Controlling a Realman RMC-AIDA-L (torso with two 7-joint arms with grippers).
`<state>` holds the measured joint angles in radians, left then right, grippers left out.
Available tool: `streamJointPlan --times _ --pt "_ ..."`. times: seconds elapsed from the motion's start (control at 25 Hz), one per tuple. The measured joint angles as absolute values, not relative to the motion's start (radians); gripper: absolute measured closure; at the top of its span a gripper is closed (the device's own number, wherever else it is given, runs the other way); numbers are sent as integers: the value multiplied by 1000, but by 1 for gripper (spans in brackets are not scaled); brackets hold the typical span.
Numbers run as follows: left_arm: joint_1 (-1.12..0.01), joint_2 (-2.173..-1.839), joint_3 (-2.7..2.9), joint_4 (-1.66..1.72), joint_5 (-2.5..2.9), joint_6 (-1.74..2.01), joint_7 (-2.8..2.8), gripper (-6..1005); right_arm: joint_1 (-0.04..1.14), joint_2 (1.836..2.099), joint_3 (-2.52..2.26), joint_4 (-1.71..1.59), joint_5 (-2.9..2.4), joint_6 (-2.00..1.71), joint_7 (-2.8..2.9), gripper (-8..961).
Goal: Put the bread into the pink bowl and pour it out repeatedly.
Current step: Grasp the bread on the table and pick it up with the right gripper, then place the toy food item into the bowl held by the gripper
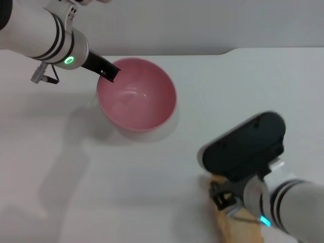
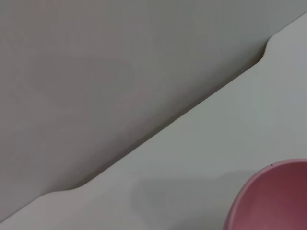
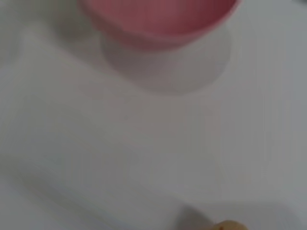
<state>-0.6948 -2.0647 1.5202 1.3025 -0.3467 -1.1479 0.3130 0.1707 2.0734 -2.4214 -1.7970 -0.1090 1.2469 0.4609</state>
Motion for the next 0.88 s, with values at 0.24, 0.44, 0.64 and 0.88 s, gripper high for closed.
streamJointPlan --times 0.24,0.44,0.64,0.88 --pt "-695 -2067 1526 1300 -347 -1138 313 957 206 2071 -2352 -1850 -117 1222 416 603" --pt "-695 -2068 1531 1300 -354 -1133 313 957 262 2072 -2326 -1862 -125 1211 411 647" --pt "-695 -2068 1542 1301 -355 -1125 313 957 317 2073 -2293 -1904 -155 1195 395 688" --pt "-695 -2070 1562 1299 -358 -1115 306 957 380 2074 -2254 -1933 -251 1125 374 720"
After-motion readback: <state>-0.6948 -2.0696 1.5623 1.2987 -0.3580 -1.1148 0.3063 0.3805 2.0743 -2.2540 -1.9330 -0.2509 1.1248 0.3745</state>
